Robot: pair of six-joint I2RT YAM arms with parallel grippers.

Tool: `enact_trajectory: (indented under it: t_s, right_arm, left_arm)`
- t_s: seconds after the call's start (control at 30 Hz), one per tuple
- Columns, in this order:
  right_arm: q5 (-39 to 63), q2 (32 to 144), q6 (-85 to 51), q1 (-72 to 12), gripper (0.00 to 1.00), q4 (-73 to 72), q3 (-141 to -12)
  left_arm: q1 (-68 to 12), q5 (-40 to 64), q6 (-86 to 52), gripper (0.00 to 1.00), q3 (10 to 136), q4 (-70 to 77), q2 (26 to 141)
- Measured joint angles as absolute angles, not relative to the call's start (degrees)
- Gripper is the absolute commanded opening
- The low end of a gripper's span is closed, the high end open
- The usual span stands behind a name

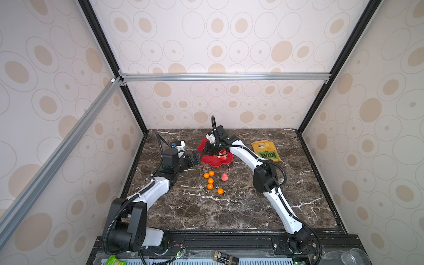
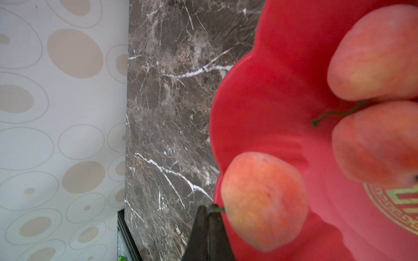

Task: Arrange fruit in a fruit bowl
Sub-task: Place the fruit in the fruit bowl.

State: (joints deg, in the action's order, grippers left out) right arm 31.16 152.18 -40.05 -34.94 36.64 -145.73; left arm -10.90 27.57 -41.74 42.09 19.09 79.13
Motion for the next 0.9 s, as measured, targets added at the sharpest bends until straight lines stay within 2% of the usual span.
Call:
enact_trajectory:
  t_s: [0.7, 0.9]
  right_arm:
    - [34.6, 159.5, -45.4, -32.5, 0.08, 31.5, -151.7]
    - [34.6, 159.6, -45.9, -32.4, 0.16, 31.2, -151.7]
  left_arm:
    - [-9.7, 28.0, -41.7, 0.98, 45.3, 19.1, 82.0]
    - [-9.6, 28.0, -41.7, 0.98, 45.3, 19.1, 82.0]
